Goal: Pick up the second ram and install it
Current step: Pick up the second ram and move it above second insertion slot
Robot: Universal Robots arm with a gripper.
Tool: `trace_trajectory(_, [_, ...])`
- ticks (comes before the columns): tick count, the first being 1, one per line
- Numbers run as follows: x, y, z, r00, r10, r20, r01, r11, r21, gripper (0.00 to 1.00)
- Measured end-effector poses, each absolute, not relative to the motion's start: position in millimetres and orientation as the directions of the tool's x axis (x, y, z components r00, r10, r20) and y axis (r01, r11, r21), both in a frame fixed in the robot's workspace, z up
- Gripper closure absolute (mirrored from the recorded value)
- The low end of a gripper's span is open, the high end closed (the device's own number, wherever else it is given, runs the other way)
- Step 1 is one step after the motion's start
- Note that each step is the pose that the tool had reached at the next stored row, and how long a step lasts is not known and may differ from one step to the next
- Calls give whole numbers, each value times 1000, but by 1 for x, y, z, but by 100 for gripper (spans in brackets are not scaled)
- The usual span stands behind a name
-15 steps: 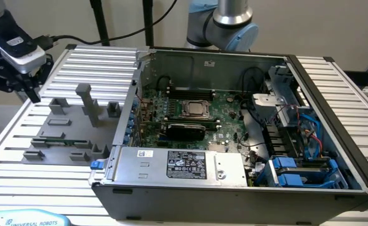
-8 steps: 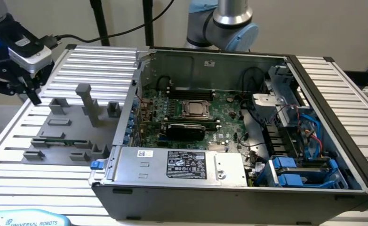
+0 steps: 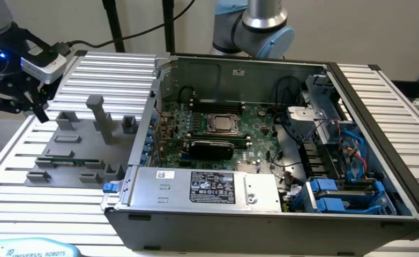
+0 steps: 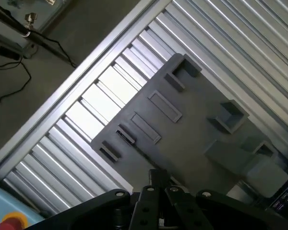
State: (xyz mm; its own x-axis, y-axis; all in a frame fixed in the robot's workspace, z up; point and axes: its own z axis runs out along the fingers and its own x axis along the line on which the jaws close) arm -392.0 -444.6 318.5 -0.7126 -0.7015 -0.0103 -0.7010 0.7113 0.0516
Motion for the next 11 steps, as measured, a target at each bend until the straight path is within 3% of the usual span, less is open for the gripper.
trace_trajectory(11, [-392,-445,307,-558,-830,-10,-829,557,52,89])
